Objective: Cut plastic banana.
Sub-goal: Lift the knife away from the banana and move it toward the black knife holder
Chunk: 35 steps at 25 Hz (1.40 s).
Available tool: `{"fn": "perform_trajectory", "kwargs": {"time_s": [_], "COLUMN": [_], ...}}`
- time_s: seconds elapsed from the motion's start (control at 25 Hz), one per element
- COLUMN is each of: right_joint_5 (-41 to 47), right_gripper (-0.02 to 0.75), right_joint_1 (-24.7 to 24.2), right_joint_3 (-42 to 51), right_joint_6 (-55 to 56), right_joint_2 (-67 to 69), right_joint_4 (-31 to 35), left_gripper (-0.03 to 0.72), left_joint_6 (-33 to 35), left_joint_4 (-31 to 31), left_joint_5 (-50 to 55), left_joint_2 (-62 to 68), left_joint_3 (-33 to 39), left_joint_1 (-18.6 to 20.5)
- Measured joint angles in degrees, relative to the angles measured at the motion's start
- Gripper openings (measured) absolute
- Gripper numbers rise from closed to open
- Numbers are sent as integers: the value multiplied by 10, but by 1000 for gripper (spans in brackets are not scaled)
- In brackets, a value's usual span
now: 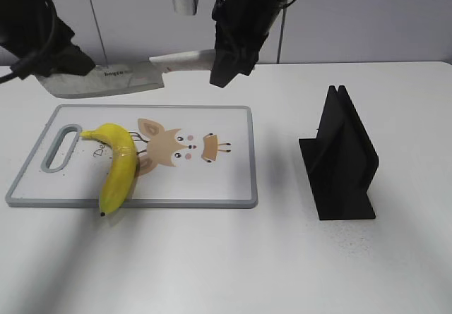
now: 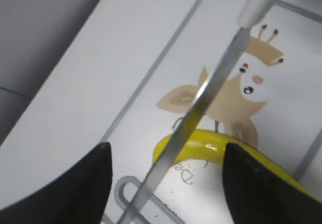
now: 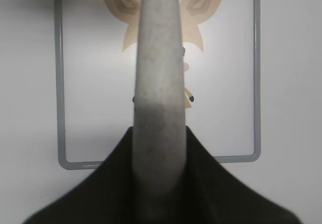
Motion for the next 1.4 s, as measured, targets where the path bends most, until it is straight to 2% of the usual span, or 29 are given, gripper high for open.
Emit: {"fn": "perform_trajectory", "kwargs": {"time_s": [0.24, 0.44, 0.76, 1.0, 1.2, 1.4], "right_joint_5": [-1, -1, -1, 0, 1, 2], "right_gripper": [182, 182, 182, 182, 182, 182], "right_joint_1": [0, 0, 0, 0, 0, 0], "right_joint_3": [44, 90, 131, 149, 151, 151], "right_joint_6": [2, 34, 89, 225, 363, 440], "right_joint_2": [-34, -74, -148, -198, -230, -262], "right_joint_4": [19, 19, 17, -23, -32, -35], "left_gripper": [644, 637, 622, 609, 595, 591], "left_joint_6": [-69, -174, -404, -520, -547, -582], "left_joint_4": [17, 36, 184, 240, 253, 268], "left_joint_5": [-55, -50, 23, 127, 216, 252], "left_joint_2": [-52, -91, -145, -194, -239, -315], "left_joint_3": [0, 0, 0, 1, 6, 53], "left_joint_1": [3, 22, 53, 53, 53, 53]}}
